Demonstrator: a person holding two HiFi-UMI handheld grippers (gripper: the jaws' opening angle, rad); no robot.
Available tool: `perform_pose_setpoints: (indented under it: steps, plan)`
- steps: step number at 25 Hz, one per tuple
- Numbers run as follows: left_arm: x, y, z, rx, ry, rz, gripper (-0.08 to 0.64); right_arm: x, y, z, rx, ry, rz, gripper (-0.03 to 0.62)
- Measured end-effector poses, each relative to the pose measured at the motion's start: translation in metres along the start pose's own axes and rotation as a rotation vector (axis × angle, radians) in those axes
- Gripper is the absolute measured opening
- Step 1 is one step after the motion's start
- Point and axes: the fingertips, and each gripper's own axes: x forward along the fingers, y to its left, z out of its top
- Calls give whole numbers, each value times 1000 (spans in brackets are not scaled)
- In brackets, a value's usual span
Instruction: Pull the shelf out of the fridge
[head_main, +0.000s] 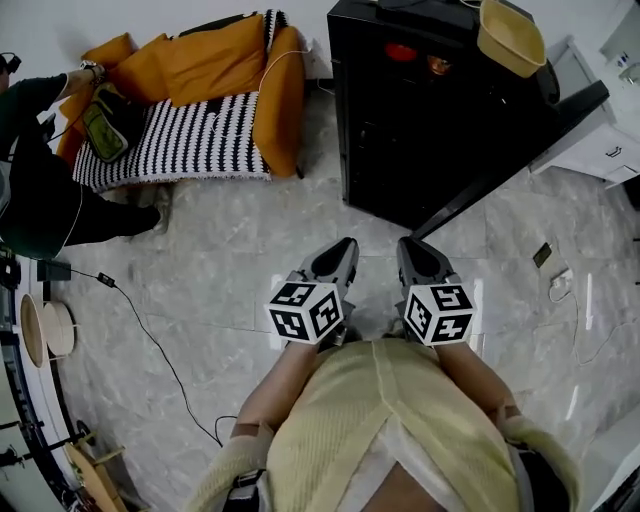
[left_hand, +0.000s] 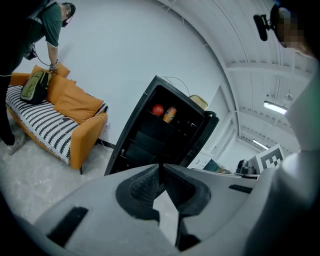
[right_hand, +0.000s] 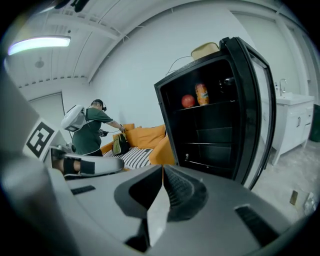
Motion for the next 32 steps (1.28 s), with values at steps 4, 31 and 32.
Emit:
perform_pose_setpoints:
  steps: [4, 31, 32]
  plan:
    - [-4, 13, 4, 15, 34, -43, 41, 6, 12, -4, 37, -15, -40, 31]
    - [52, 41, 8, 24, 94, -181, 41, 28, -17, -15, 238, -83, -261, 31]
    - [58, 42, 9, 29, 93, -177, 41, 32, -23, -14, 248, -86, -262, 31]
